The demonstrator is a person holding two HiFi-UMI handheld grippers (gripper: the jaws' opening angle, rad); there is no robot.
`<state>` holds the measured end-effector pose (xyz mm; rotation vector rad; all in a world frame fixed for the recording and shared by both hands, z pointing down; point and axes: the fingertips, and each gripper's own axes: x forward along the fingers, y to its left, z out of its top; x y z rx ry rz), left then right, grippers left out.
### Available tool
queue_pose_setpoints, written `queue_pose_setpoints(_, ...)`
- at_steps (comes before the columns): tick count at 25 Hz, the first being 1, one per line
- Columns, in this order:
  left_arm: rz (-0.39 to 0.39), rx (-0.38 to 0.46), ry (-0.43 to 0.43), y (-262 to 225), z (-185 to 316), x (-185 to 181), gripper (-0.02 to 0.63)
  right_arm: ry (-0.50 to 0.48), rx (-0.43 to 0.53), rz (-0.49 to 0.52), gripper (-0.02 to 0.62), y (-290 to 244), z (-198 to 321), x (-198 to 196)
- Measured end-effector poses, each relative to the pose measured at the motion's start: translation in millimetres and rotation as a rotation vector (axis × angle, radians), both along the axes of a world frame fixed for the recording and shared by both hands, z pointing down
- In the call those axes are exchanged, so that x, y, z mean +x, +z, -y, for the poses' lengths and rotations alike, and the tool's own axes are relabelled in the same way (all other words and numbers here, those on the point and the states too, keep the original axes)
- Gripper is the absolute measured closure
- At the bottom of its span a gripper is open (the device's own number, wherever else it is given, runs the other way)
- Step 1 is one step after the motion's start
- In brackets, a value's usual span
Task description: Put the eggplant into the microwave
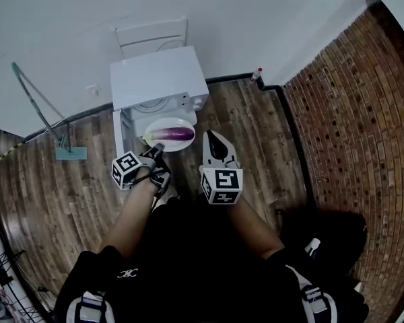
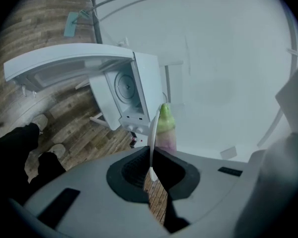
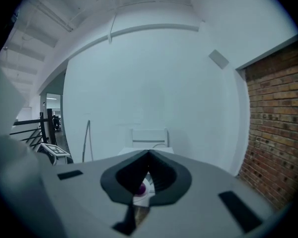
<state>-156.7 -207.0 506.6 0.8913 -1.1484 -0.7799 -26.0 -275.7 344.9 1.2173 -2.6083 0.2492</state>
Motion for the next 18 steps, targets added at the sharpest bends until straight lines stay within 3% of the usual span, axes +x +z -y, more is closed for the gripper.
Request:
queue_pose_setpoints(12,0.026,-0.026,-0.257,19.2,47.0,-8.6,0.589,-0.259,-0.015,-0.011,0.588,5.4,83.7,-20.8)
queue_pose_setpoints(18,0.021,-0.039,-0.371,62.6,60.0,-18.3,0.589,-0.388,-0.052,-0.044,0.588,56.1,107.3,-46.3)
